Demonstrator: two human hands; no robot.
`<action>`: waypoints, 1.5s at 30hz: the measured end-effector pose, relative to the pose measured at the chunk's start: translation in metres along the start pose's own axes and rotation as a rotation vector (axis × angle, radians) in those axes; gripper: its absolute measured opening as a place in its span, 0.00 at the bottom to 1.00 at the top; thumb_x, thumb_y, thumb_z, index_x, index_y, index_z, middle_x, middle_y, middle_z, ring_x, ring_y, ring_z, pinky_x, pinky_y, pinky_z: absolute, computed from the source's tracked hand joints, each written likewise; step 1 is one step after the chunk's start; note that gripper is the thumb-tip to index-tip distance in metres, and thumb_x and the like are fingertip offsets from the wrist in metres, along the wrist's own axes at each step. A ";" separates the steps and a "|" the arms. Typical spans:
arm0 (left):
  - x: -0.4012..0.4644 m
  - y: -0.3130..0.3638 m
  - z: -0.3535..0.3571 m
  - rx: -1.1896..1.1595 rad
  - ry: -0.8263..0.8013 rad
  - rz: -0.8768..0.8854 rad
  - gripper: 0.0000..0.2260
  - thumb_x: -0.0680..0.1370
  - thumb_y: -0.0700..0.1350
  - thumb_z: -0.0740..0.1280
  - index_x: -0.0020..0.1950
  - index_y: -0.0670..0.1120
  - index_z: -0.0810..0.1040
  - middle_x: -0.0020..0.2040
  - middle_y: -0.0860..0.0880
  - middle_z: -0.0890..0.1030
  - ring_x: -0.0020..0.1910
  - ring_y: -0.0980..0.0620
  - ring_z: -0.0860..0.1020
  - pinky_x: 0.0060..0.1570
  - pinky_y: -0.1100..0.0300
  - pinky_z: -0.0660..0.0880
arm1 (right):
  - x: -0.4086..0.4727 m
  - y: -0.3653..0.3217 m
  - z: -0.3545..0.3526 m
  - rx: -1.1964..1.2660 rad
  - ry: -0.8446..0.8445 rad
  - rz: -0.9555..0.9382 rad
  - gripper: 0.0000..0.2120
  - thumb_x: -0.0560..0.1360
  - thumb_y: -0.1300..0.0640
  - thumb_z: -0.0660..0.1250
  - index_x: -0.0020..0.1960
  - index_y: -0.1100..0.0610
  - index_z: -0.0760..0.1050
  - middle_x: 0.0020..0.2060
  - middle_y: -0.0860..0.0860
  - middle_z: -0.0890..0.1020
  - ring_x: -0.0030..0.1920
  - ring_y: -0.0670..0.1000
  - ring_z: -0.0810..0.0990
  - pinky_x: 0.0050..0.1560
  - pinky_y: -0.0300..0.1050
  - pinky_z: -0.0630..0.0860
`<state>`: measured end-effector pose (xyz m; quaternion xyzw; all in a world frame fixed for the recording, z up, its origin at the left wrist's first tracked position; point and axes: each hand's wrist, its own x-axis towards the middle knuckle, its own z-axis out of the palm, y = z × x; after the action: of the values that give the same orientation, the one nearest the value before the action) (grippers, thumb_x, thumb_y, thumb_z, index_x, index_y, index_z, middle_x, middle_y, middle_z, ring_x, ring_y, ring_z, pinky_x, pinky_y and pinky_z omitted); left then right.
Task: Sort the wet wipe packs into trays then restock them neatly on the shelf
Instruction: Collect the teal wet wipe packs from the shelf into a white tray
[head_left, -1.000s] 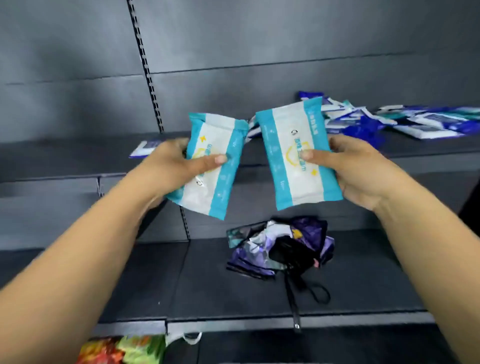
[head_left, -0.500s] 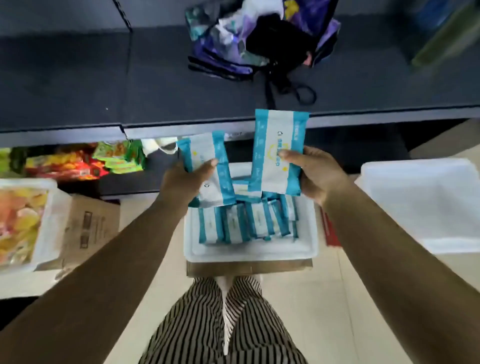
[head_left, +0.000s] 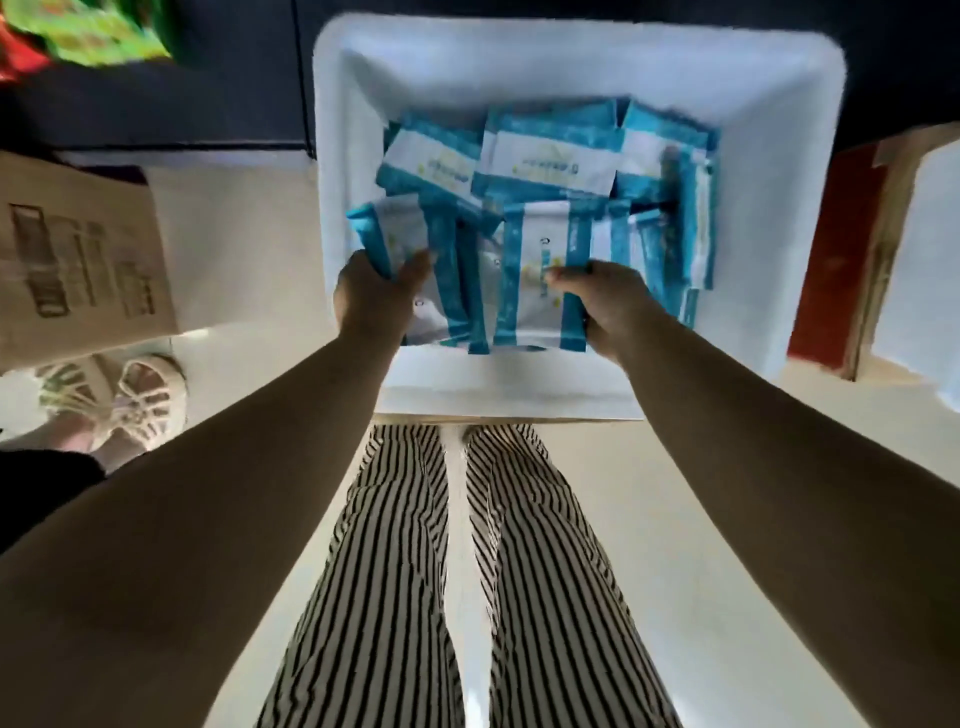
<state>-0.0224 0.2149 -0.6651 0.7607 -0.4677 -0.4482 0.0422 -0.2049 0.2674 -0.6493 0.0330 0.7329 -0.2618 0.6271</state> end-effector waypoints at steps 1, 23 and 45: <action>0.007 -0.002 0.005 -0.006 -0.016 0.005 0.22 0.72 0.55 0.70 0.57 0.40 0.77 0.52 0.44 0.81 0.50 0.45 0.80 0.45 0.54 0.77 | 0.010 0.002 0.004 -0.016 -0.010 -0.011 0.04 0.73 0.65 0.67 0.41 0.59 0.74 0.37 0.54 0.77 0.39 0.51 0.77 0.48 0.49 0.75; -0.115 0.171 -0.150 0.414 0.038 0.589 0.20 0.80 0.57 0.55 0.64 0.46 0.74 0.61 0.46 0.78 0.61 0.46 0.74 0.55 0.59 0.67 | -0.201 -0.146 -0.018 -0.941 -0.066 -0.808 0.13 0.74 0.57 0.67 0.57 0.61 0.76 0.55 0.55 0.80 0.56 0.50 0.77 0.60 0.41 0.70; -0.352 0.409 -0.459 0.262 0.588 1.192 0.13 0.78 0.56 0.61 0.42 0.48 0.76 0.35 0.53 0.75 0.37 0.53 0.70 0.31 0.74 0.64 | -0.605 -0.364 -0.031 -0.940 0.282 -1.713 0.11 0.73 0.51 0.68 0.46 0.59 0.80 0.44 0.55 0.84 0.45 0.52 0.80 0.53 0.44 0.74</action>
<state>-0.0234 0.0867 0.0323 0.4617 -0.8268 -0.0622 0.3151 -0.2423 0.1362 0.0439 -0.7304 0.6065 -0.3031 0.0820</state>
